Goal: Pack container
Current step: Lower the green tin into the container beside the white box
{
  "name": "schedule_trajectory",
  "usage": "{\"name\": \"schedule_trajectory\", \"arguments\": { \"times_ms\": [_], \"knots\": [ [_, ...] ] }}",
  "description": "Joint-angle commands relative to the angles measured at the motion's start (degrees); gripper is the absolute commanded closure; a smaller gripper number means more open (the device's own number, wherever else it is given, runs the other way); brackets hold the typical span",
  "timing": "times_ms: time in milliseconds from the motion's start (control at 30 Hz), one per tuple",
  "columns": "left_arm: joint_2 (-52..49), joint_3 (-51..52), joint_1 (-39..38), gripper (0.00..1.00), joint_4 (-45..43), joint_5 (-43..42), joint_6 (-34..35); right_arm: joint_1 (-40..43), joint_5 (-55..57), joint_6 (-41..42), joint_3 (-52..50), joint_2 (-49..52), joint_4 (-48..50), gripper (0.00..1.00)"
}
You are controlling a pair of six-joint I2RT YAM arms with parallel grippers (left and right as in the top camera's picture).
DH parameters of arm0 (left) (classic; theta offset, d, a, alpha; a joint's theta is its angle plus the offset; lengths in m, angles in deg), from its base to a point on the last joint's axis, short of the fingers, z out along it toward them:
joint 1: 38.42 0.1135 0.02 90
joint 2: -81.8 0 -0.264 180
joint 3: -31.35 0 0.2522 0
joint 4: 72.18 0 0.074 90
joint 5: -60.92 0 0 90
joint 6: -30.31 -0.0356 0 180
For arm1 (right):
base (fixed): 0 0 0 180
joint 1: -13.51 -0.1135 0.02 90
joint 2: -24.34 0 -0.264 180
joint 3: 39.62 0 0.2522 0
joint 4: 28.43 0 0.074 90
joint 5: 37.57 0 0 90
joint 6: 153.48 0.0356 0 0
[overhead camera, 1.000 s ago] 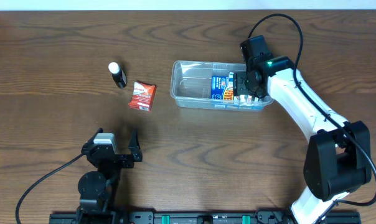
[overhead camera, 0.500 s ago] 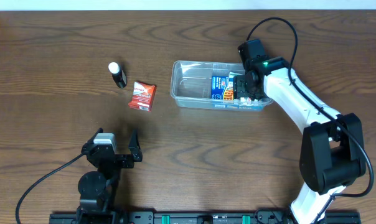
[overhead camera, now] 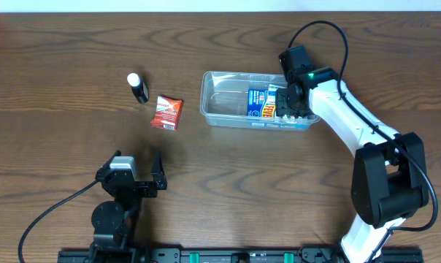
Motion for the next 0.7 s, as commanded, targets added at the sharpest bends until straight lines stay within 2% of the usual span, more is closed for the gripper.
{"name": "schedule_trajectory", "arguments": {
  "times_ms": [0, 167, 267, 667],
  "knots": [
    [0.3, 1.6, -0.1, 0.02, 0.6, -0.4, -0.7, 0.5, -1.2, -6.9, 2.1, -0.8, -0.5, 0.47],
    [0.3, 1.6, -0.1, 0.02, 0.6, -0.4, -0.7, 0.5, -6.2, -9.1, 5.3, -0.8, -3.0, 0.48],
    [0.3, 1.6, -0.1, 0.02, 0.6, -0.4, -0.7, 0.4, -9.6, -13.3, 7.0, -0.8, -3.1, 0.48],
    [0.3, 1.6, -0.1, 0.02, 0.6, -0.4, -0.7, -0.8, -15.8, -15.5, 9.0, -0.8, -1.9, 0.50]
  ]
}}
